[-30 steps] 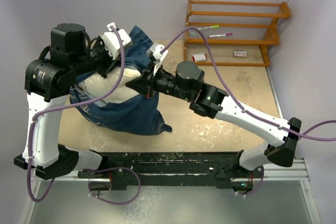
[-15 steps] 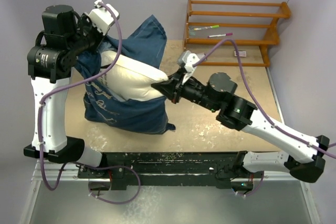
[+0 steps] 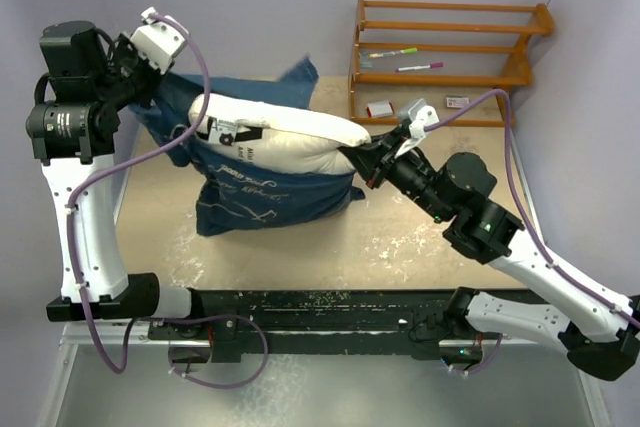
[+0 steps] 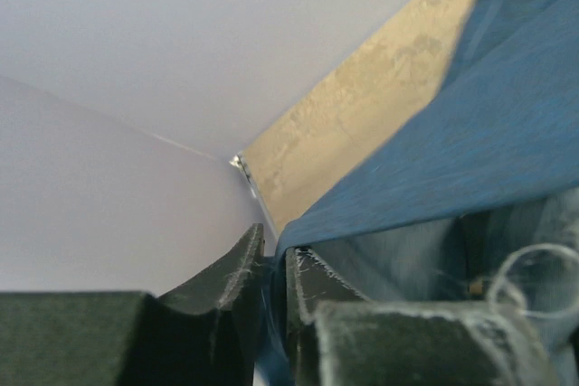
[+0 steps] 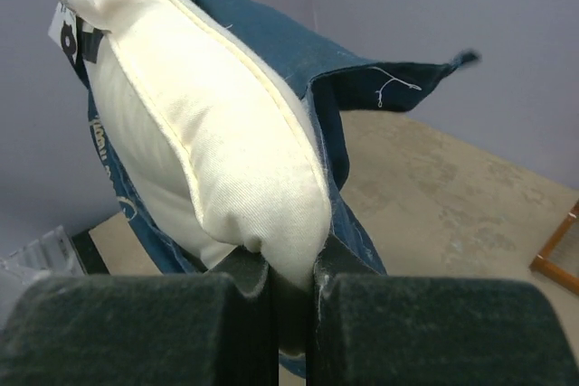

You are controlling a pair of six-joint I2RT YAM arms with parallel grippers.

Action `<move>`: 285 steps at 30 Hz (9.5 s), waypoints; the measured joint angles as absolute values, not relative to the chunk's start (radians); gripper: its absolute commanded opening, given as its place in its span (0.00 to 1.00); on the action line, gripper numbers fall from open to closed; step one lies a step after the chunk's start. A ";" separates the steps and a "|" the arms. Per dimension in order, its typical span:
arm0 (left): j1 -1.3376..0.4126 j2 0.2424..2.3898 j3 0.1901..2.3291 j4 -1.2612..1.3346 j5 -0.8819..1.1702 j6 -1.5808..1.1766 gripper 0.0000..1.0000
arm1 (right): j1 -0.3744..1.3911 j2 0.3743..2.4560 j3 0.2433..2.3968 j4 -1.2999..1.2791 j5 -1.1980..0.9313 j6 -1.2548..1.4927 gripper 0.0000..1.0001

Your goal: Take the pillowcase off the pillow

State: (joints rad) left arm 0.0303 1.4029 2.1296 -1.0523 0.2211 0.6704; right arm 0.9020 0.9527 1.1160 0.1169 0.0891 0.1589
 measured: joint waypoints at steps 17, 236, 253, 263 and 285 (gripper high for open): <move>0.135 1.275 2.193 -1.199 0.645 0.712 0.99 | 0.859 1.041 1.206 0.110 0.175 0.143 0.00; -0.074 1.142 1.793 -0.590 0.063 0.723 0.00 | 0.599 1.102 1.121 -0.224 0.761 0.598 0.82; -0.075 1.163 1.462 -0.389 0.006 0.780 0.00 | 0.600 1.217 1.172 -0.184 0.553 0.520 1.00; -0.123 1.164 1.449 -0.379 -0.002 0.829 0.00 | 0.600 1.174 1.172 -0.268 0.504 0.540 1.00; -0.284 1.466 1.371 -0.698 0.592 0.297 0.99 | 0.600 0.948 1.013 -0.363 0.476 0.674 1.00</move>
